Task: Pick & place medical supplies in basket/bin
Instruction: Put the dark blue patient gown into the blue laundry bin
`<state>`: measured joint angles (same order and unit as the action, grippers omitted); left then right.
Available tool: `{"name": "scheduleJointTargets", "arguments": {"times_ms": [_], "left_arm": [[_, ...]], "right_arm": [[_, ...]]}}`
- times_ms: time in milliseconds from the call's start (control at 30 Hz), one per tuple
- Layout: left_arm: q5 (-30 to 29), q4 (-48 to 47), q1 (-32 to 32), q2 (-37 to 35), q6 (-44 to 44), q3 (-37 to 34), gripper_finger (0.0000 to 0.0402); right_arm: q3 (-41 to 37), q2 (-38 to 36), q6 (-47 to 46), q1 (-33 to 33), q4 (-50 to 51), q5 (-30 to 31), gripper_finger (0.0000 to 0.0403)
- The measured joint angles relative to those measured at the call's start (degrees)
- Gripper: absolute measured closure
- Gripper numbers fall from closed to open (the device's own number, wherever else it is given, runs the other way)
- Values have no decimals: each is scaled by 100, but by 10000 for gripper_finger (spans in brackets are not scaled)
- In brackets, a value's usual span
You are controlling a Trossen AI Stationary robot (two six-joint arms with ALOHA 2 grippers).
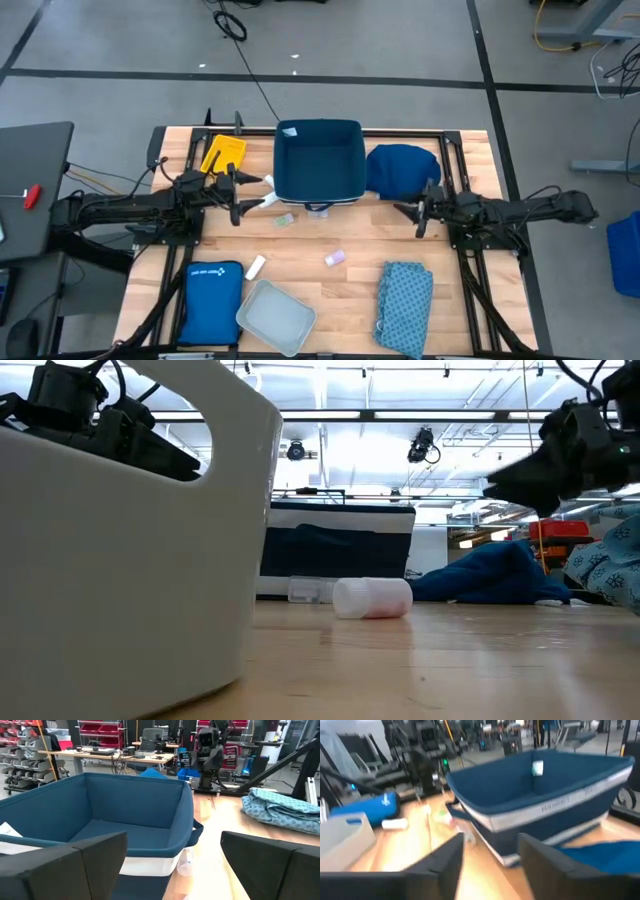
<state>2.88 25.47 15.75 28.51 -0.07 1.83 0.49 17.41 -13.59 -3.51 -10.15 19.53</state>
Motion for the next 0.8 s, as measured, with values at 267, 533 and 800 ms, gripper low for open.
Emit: {"name": "scheduleJointTargets", "arguments": {"times_ms": [267, 533, 800], "left_arm": [[-334, 39, 0, 0, 519, 0, 78], [477, 72, -2, 0, -203, 0, 78], [857, -221, -4, 27, 4, 2, 78]], "right_arm": [[525, 1198, 293, 0, -578, -26, 108], [1929, 3416, 947, -108, -241, -4, 129], [3303, 5263, 1591, -285, 356, -49, 133]]}}
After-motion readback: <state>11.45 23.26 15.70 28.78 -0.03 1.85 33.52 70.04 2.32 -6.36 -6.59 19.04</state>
